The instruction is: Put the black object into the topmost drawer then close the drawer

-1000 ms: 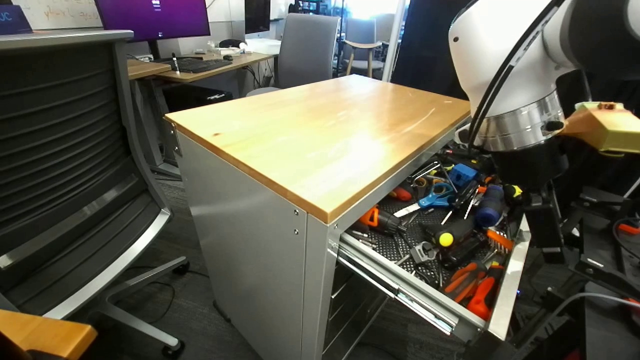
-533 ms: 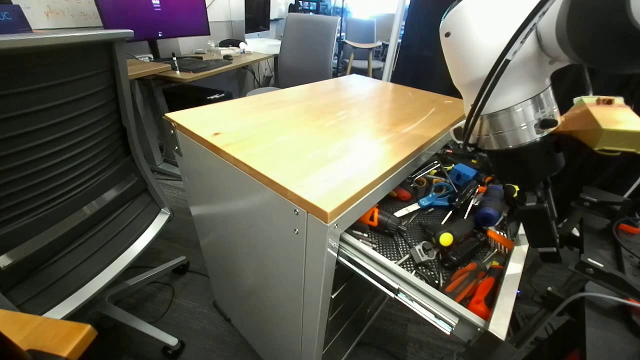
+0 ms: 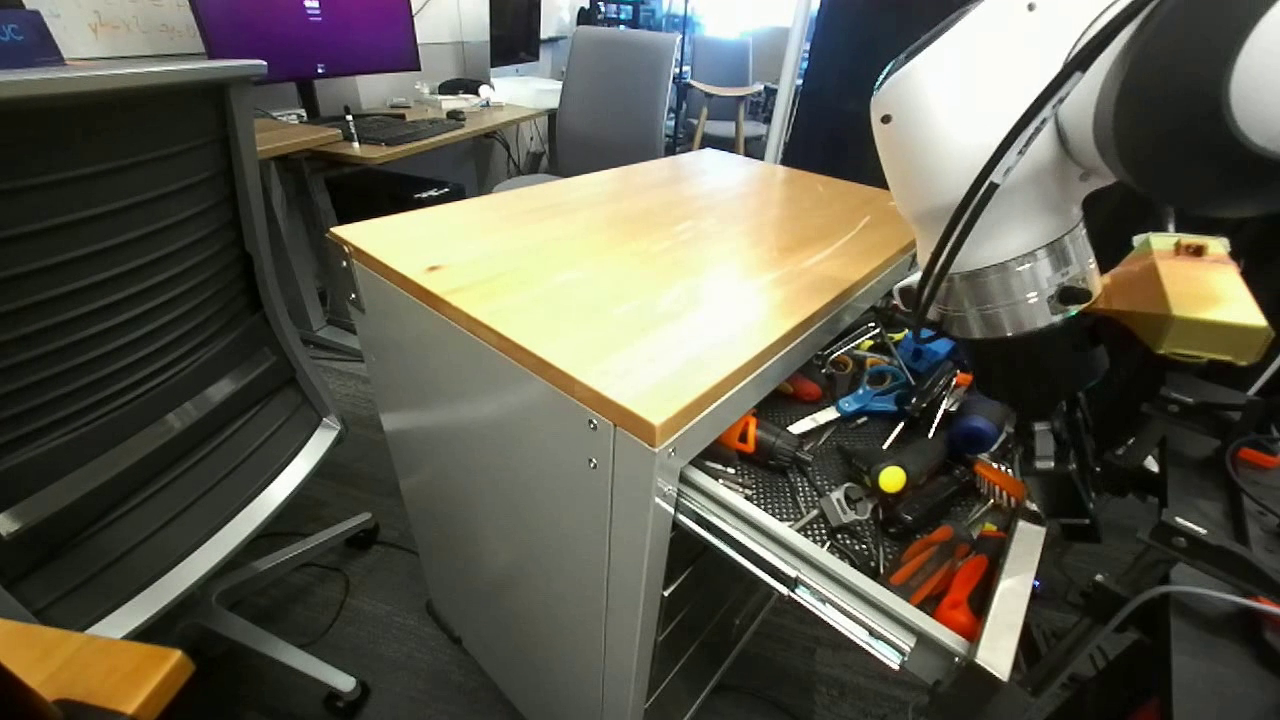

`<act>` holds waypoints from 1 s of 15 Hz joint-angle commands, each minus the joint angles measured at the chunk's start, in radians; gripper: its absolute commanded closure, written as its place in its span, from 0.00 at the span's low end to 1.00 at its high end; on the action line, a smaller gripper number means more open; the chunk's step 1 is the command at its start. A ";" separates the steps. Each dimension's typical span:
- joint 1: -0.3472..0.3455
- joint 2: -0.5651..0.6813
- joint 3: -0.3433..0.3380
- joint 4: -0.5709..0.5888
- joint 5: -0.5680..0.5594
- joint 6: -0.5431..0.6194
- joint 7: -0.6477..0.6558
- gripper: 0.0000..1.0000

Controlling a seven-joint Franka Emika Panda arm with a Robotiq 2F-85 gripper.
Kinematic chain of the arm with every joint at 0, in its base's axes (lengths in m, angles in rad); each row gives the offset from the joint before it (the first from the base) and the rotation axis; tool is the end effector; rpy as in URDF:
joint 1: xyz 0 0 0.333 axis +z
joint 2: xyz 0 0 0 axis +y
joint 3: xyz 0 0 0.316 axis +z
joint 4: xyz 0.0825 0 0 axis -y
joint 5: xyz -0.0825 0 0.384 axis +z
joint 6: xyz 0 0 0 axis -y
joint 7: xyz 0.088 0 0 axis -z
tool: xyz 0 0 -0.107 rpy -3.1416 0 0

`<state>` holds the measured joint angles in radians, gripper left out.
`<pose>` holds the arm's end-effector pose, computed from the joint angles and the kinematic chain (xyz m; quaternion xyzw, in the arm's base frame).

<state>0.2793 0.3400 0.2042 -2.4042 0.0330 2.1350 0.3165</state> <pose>0.3677 0.2036 0.1464 0.9512 0.0716 -0.2907 0.0744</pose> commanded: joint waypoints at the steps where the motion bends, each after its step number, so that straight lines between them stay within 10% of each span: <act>1: 0.049 0.050 -0.026 0.043 -0.105 0.075 0.078 0.82; 4: 0.085 0.046 -0.049 0.076 -0.246 0.105 0.167 0.99; 15: 0.152 0.139 -0.133 0.220 -0.574 0.349 0.343 0.99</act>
<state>0.3973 0.4196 0.1066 -2.2499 -0.4840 2.4017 0.6210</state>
